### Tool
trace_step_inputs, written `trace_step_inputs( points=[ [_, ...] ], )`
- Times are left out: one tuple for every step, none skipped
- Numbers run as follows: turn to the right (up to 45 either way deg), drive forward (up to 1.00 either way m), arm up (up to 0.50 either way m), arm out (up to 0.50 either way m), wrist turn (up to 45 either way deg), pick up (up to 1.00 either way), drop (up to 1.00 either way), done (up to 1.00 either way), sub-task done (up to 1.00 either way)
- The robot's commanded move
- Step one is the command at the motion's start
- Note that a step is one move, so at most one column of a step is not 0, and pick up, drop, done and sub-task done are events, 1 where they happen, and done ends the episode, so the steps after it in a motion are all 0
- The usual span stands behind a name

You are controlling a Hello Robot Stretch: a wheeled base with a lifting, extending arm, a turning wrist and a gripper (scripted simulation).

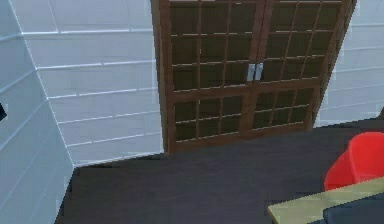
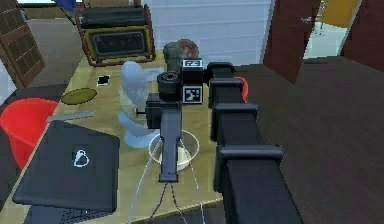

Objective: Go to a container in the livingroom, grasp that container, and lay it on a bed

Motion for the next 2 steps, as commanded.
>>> trace_step_inputs(
  points=[
    [0.0,0.0,0.0,0.0,45.0,0.0,0.0,0.0,0.0],
    [0.0,0.0,0.0,0.0,45.0,0.0,0.0,0.0,0.0]
  ],
)
